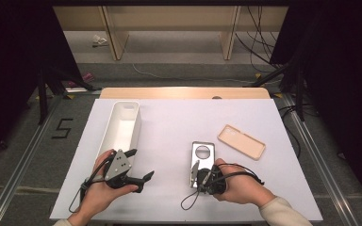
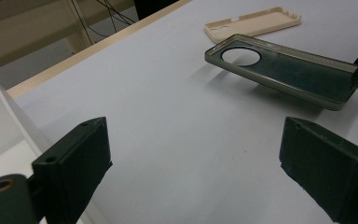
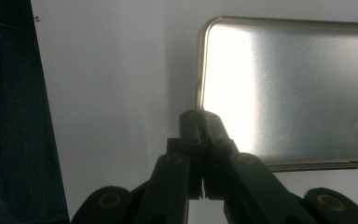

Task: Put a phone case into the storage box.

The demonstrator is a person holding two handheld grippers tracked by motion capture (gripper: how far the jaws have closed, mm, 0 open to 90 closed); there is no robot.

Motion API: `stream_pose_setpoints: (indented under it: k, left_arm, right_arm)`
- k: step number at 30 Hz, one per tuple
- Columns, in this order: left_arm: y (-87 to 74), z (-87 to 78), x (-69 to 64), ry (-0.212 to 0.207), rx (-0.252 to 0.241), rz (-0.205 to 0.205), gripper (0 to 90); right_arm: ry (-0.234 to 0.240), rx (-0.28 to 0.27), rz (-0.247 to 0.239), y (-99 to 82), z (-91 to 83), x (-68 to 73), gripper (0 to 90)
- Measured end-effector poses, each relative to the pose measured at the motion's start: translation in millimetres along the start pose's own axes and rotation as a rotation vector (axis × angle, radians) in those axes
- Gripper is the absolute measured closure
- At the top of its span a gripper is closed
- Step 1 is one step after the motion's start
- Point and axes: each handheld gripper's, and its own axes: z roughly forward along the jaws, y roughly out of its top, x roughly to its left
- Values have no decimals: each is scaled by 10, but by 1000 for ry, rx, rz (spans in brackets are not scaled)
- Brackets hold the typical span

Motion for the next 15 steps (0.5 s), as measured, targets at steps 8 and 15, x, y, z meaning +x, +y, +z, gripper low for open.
stream_pose_setpoints:
  k: [8, 15]
  left_arm:
    - [170, 124, 14, -17, -10, -56, 148]
    - [435, 410, 38, -51, 24, -123, 174]
  right_arm:
    - [-20, -7, 1, -11, -32, -26, 890]
    - [-49, -30, 11, -16, -81, -44, 890]
